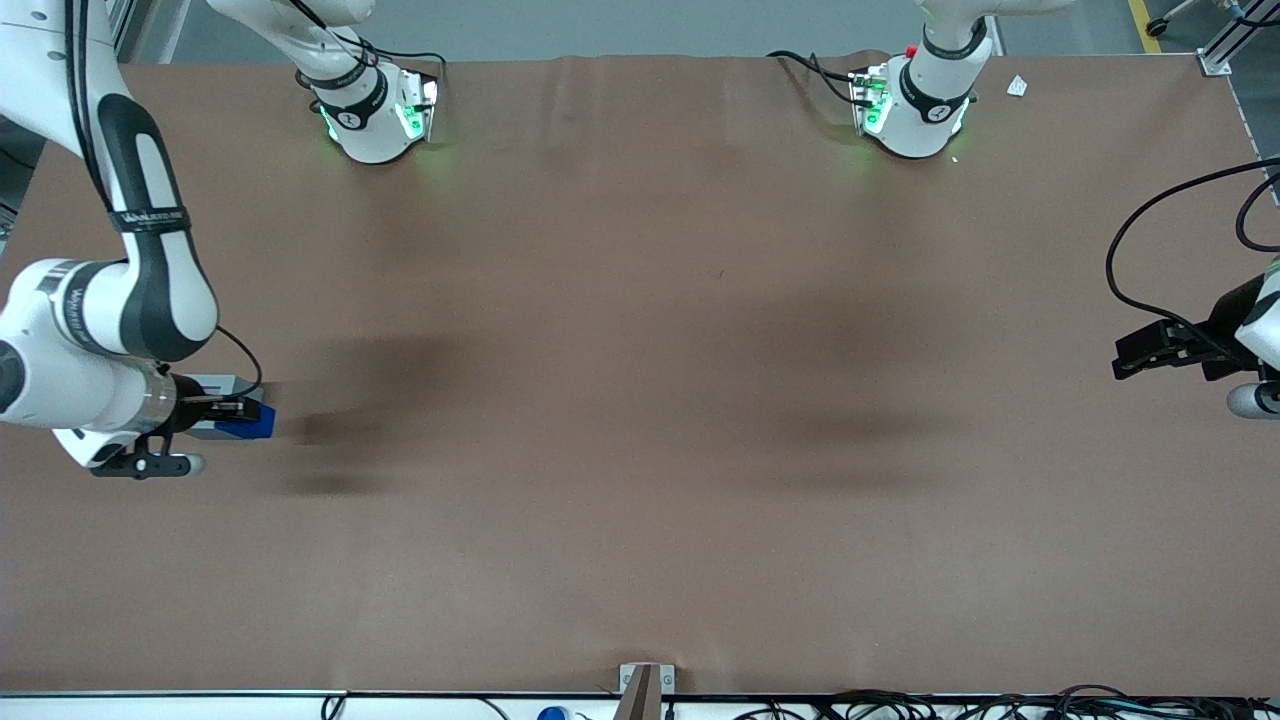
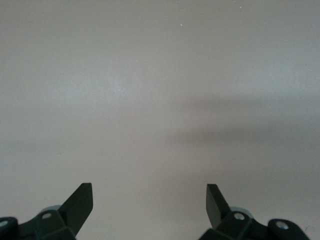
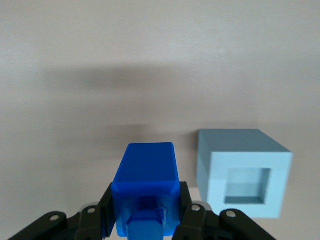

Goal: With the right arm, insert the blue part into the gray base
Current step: 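Lift the blue block and carry it over the gray base opening, then lower the blue block into the gray base opening with the right gripper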

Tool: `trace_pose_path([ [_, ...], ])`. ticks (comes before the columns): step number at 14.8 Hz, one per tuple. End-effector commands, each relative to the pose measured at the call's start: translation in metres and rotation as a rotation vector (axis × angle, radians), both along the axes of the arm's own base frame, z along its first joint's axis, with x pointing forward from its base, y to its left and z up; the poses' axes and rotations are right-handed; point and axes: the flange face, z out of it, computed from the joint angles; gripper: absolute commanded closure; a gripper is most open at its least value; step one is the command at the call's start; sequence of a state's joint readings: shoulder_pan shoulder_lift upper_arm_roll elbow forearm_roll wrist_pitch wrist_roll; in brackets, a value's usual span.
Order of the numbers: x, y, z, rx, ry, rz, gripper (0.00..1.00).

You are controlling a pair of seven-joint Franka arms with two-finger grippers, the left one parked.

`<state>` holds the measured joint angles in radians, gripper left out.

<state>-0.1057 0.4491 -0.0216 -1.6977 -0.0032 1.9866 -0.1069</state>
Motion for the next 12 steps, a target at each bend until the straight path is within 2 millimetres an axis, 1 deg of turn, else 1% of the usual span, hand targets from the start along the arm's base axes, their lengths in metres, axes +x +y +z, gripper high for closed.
trace_pose_path([
  [1,0.001,-0.020,0.019,-0.004,0.002,0.002,0.96],
  [5,-0.001,-0.051,0.027,0.002,-0.004,0.018,0.96],
  [9,-0.005,-0.072,0.023,0.005,0.001,0.014,0.96],
  [10,-0.007,-0.078,0.017,0.008,0.009,0.012,0.96],
  [12,-0.009,-0.085,0.012,0.012,0.017,0.001,0.95],
])
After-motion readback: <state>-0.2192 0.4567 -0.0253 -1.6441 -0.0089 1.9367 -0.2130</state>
